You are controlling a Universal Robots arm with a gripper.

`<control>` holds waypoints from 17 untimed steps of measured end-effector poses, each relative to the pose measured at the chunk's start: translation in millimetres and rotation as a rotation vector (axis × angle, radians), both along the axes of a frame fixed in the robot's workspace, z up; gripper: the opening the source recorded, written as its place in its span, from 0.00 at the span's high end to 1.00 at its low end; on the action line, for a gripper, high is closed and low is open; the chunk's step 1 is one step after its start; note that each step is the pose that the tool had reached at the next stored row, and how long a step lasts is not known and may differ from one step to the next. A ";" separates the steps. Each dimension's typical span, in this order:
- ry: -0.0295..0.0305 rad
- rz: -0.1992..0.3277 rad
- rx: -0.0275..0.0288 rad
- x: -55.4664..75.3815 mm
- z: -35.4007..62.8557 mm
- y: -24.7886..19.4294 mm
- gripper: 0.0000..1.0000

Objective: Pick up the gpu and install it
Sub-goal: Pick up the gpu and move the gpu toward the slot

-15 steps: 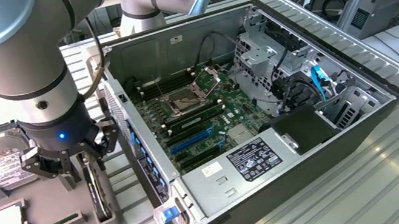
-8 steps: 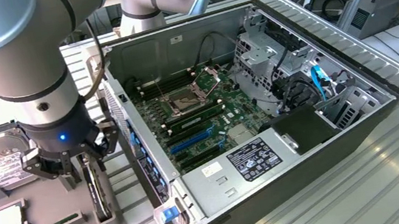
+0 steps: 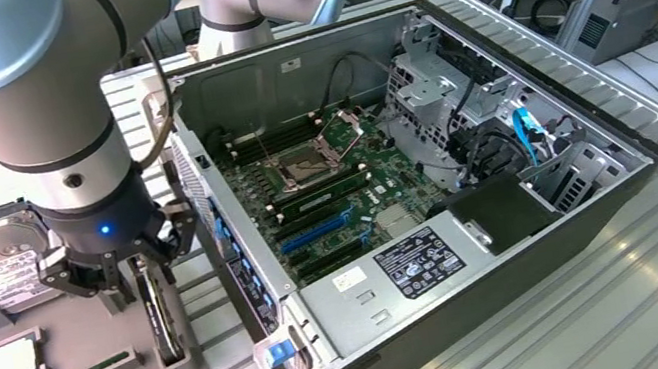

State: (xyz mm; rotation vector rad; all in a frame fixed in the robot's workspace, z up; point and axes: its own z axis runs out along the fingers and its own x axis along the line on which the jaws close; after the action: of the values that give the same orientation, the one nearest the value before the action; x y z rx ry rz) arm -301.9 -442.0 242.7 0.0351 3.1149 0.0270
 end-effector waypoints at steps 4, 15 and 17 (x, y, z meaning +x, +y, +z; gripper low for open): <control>0.0002 0.000 -0.0002 0.0 -0.7 0.0 0.52; 0.0000 0.000 -0.0001 0.0 -0.9 0.0 0.73; 0.0000 0.000 -0.0001 0.0 -1.0 0.0 0.73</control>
State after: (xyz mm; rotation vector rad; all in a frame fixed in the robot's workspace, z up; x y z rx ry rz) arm -301.9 -442.0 241.7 0.0350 3.1148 0.0268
